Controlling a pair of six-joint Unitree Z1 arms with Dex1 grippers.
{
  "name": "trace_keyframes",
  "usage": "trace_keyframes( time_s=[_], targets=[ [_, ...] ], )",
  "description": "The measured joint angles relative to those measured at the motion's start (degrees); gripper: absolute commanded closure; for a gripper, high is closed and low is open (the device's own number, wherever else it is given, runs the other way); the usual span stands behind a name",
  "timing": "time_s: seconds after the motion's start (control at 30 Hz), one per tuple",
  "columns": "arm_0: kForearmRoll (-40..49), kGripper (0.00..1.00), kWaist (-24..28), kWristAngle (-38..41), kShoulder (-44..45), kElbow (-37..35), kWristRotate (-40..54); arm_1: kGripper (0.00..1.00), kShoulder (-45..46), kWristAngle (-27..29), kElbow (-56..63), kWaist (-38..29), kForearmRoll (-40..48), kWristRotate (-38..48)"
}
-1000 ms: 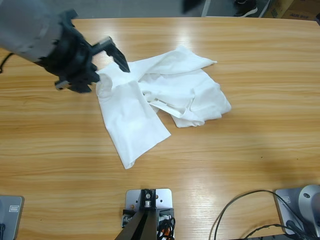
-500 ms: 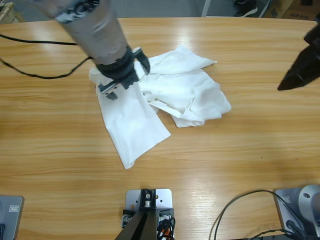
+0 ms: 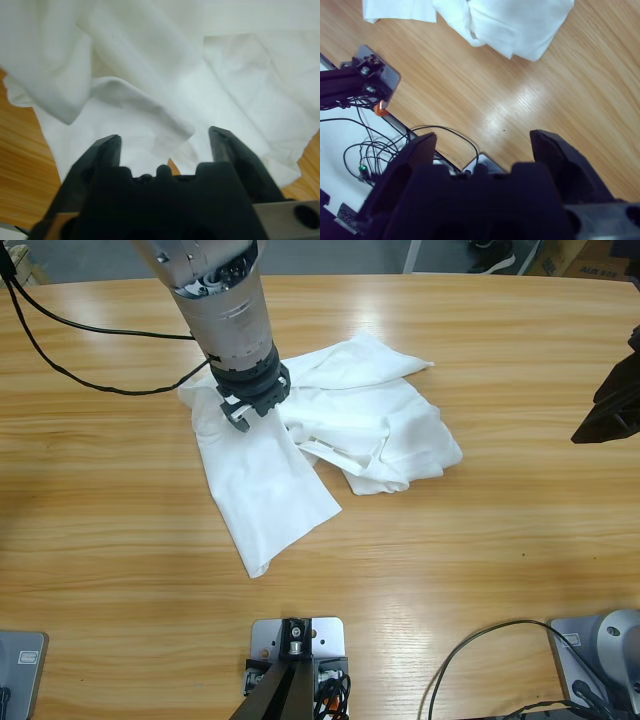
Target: Fold clothes
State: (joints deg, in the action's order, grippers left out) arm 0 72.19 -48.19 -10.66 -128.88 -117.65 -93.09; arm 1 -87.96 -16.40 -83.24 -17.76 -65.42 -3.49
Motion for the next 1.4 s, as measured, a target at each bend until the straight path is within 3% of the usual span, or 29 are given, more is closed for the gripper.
trace_keyframes(
  time_s=[0.03,0.07,0.1,0.63,0.77,1.07,1.4],
  targets=[
    [0.0,0.795,0.0,0.0,-0.2,0.0,0.0,0.234,0.0,0.0,0.0,0.0,0.0,0.0],
    [0.0,0.962,0.0,0.0,-0.4,0.0,0.2,0.234,0.0,0.0,0.0,0.0,0.1,0.0],
    [0.0,1.000,0.0,0.0,-0.6,-0.1,0.4,0.234,0.0,0.0,0.0,0.0,0.1,0.0],
    [3.7,1.000,0.8,0.0,-1.0,-1.4,3.3,0.234,0.0,-0.5,0.9,0.0,0.8,0.0],
    [9.5,1.000,0.7,-1.1,0.3,-1.4,3.3,0.234,0.0,-0.5,0.9,0.0,1.0,0.0],
    [13.7,1.000,-0.1,-1.8,17.7,18.8,0.9,0.230,0.0,-1.8,1.8,-0.1,2.8,0.8],
    [13.9,1.000,-2.8,0.6,25.1,36.2,-2.3,0.220,-0.6,-6.9,10.9,-1.1,10.7,4.5]
  ],
)
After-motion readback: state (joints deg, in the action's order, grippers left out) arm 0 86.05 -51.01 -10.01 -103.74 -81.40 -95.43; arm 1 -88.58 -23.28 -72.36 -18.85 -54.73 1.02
